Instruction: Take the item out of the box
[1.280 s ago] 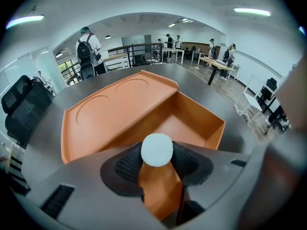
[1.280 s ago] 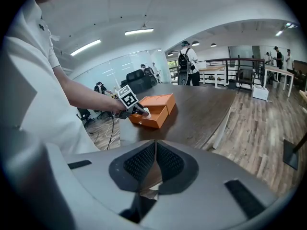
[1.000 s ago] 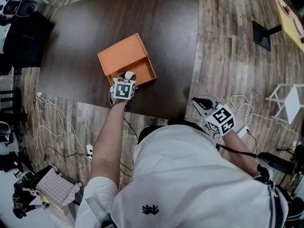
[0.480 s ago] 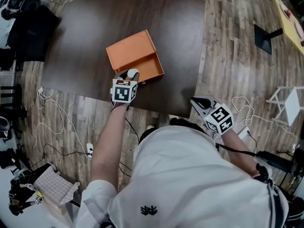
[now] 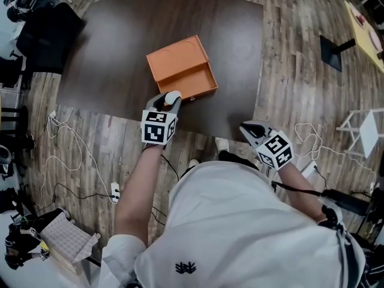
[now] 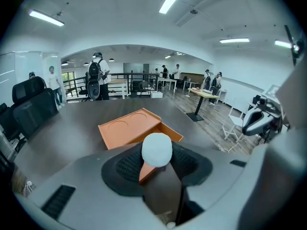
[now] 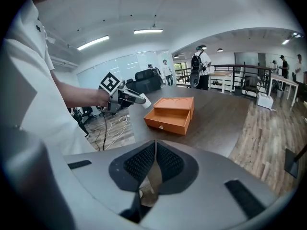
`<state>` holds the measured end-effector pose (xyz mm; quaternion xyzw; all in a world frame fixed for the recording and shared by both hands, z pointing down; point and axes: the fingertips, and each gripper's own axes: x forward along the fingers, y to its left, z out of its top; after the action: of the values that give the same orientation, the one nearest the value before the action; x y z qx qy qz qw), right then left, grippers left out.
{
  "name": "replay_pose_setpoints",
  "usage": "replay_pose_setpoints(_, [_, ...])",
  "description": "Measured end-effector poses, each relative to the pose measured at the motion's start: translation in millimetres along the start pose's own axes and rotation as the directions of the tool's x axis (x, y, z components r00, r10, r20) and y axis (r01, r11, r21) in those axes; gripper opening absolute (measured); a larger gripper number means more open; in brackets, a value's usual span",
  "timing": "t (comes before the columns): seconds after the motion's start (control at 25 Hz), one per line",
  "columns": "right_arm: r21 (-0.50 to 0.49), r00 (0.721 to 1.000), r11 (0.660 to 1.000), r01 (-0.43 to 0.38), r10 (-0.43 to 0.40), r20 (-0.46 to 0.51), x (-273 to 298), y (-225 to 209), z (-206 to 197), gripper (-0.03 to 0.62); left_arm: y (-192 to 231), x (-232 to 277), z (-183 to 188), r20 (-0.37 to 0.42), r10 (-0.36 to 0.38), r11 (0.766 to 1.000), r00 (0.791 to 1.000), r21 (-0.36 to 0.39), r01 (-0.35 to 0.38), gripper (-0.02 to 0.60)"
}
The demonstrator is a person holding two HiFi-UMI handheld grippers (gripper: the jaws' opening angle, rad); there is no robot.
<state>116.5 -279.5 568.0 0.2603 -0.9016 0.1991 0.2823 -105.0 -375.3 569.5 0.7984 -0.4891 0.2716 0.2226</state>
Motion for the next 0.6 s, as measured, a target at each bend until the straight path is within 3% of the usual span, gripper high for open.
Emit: replay_pose_setpoints(0.6, [-0.043, 0.999, 0.998, 0.046, -0.046, 0.001, 4, 94, -2, 0.011, -41, -132, -21, 0.132, -0.113, 0.994, 0.985, 0.02, 0.111, 0.172])
